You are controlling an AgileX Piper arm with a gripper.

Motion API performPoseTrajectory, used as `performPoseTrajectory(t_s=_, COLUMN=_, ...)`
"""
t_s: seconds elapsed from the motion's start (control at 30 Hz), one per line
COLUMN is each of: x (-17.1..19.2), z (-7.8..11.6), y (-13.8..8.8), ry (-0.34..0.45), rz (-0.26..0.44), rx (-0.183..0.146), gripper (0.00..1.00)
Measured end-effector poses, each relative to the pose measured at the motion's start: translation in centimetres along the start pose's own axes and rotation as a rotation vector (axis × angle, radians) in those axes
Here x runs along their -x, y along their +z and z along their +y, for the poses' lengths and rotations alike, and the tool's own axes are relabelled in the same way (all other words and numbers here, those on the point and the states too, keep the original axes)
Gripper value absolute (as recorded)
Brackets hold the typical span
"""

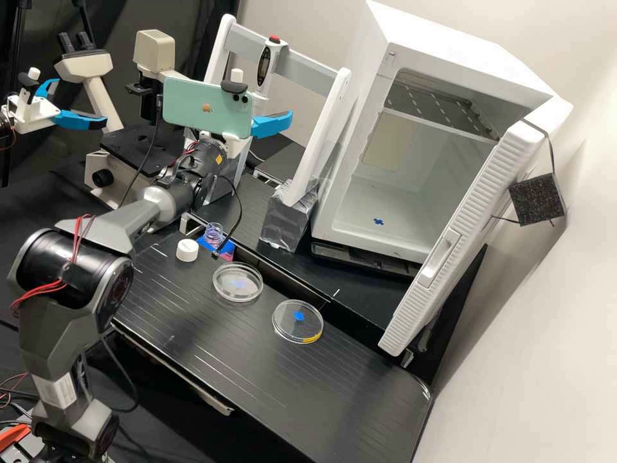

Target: Use the pipette

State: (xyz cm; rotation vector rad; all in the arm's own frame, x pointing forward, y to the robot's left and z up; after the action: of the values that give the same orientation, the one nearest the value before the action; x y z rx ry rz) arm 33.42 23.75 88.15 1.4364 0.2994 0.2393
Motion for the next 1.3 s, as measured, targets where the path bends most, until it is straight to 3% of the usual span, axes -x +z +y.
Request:
performPoseTrajectory(t_s=0.17, x=-1.2, z=-0.2, y=0.2, ry=-0.017, rz=-0.019, rx=0.021, gripper=0.00)
performPoseTrajectory(t_s=0.4, x=-2.1, z=0.1, y=0.2, ry=-0.024, rz=-0.040, rx=0.002, gripper=0.00)
performPoseTrajectory(t_s=0.93, x=-2.6, z=1.1, y=-0.4, ry=-0.002, rz=-0.028, rx=0.006, gripper=0.00)
performPoseTrajectory(t_s=1.07, x=-2.8, z=0.8, y=-0.2, ry=-0.022, rz=-0.039, rx=-0.015, gripper=0.00)
performPoseTrajectory(t_s=1.13, x=-3.0, z=0.4, y=0.0, ry=-0.046, rz=-0.051, rx=-0.041, gripper=0.00)
performPoseTrajectory(t_s=1.3, x=-3.2, z=0.0, y=0.3, ry=-0.070, rz=-0.066, rx=-0.059, gripper=0.00)
